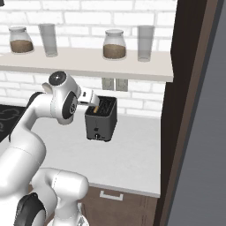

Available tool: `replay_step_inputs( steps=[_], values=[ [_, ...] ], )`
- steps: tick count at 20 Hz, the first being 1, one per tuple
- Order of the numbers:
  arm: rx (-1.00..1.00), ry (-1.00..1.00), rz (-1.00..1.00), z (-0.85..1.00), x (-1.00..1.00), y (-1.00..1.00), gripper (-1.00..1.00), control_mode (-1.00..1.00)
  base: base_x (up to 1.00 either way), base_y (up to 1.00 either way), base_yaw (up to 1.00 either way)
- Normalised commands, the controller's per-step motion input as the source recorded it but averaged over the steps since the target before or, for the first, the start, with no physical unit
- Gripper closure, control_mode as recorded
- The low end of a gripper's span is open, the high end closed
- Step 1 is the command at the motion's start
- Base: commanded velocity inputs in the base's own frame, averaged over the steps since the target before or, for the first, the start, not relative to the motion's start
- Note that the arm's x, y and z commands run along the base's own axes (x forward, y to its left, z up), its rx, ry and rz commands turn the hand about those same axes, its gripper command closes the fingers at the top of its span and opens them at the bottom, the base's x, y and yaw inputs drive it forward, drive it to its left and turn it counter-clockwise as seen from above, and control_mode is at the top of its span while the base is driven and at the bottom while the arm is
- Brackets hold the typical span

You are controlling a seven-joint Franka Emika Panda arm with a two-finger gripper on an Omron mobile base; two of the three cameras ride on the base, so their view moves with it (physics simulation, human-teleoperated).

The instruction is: Start the toaster. Once the lever pops up, take the bread to the plate on the dining counter.

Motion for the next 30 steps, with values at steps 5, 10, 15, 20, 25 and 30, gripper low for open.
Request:
replay_step_inputs(
  steps=[5,10,15,20,25,30],
  values=[
    [0.0,0.0,0.0,0.0,0.0,0.0,-1.0,-1.0,0.0,0.0,0.0],
    [0.0,0.0,0.0,0.0,0.0,0.0,-1.0,-1.0,0.0,0.0,0.0],
    [0.0,0.0,0.0,0.0,0.0,0.0,-1.0,-1.0,0.0,0.0,0.0],
    [0.0,0.0,0.0,0.0,0.0,0.0,-1.0,-1.0,0.0,0.0,0.0],
    [0.0,0.0,0.0,0.0,0.0,0.0,-1.0,-1.0,0.0,0.0,0.0],
    [0.0,0.0,0.0,0.0,0.0,0.0,-1.0,-1.0,0.0,0.0,0.0]
  ],
)
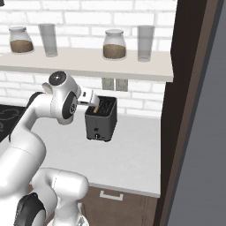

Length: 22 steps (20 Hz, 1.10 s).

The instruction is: Start the toaster. Once the lever pops up, take the bread to the plate on the dining counter.

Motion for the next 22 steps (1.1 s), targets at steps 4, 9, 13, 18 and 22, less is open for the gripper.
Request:
replay_step_inputs(
  steps=[4,9,13,18,22],
  values=[
    [0.0,0.0,0.0,0.0,0.0,0.0,-1.0,-1.0,0.0,0.0,0.0],
    [0.0,0.0,0.0,0.0,0.0,0.0,-1.0,-1.0,0.0,0.0,0.0],
    [0.0,0.0,0.0,0.0,0.0,0.0,-1.0,-1.0,0.0,0.0,0.0],
    [0.0,0.0,0.0,0.0,0.0,0.0,-1.0,-1.0,0.0,0.0,0.0],
    [0.0,0.0,0.0,0.0,0.0,0.0,-1.0,-1.0,0.0,0.0,0.0]
  ],
)
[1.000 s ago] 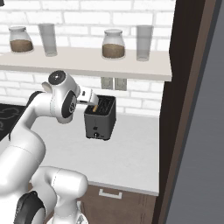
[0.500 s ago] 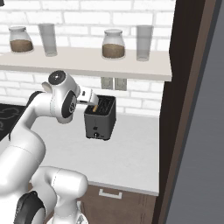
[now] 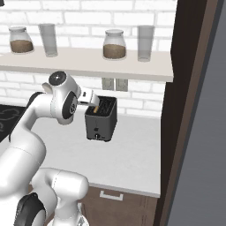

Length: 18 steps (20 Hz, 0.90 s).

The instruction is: Start the toaster. Once the lever pops up, take the bread to the plate on the dining counter.

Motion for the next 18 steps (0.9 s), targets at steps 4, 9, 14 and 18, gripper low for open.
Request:
replay_step_inputs(
  steps=[4,9,14,18],
  values=[
    [0.0,0.0,0.0,0.0,0.0,0.0,-1.0,-1.0,0.0,0.0,0.0],
    [0.0,0.0,0.0,0.0,0.0,0.0,-1.0,-1.0,0.0,0.0,0.0],
    [0.0,0.0,0.0,0.0,0.0,0.0,-1.0,-1.0,0.0,0.0,0.0],
    [0.0,0.0,0.0,0.0,0.0,0.0,-1.0,-1.0,0.0,0.0,0.0]
  ],
)
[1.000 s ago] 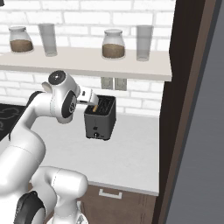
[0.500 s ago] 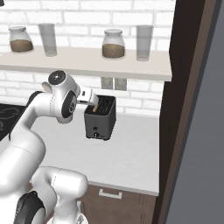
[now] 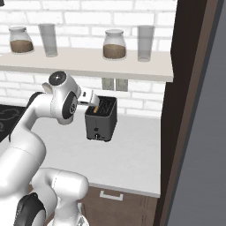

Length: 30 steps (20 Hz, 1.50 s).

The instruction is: Start the toaster. Once the lever pops up, take the bread to the plate on the dining counter.

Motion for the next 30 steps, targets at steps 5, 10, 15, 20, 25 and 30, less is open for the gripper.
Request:
replay_step_inputs(
  steps=[5,10,15,20,25,30],
  values=[
    [0.0,0.0,0.0,0.0,0.0,0.0,-1.0,-1.0,0.0,0.0,0.0],
    [0.0,0.0,0.0,0.0,0.0,0.0,-1.0,-1.0,0.0,0.0,0.0],
    [0.0,0.0,0.0,0.0,0.0,0.0,-1.0,-1.0,0.0,0.0,0.0],
    [0.0,0.0,0.0,0.0,0.0,0.0,-1.0,-1.0,0.0,0.0,0.0],
    [0.0,0.0,0.0,0.0,0.0,0.0,-1.0,-1.0,0.0,0.0,0.0],
    [0.0,0.0,0.0,0.0,0.0,0.0,-1.0,-1.0,0.0,0.0,0.0]
  ],
)
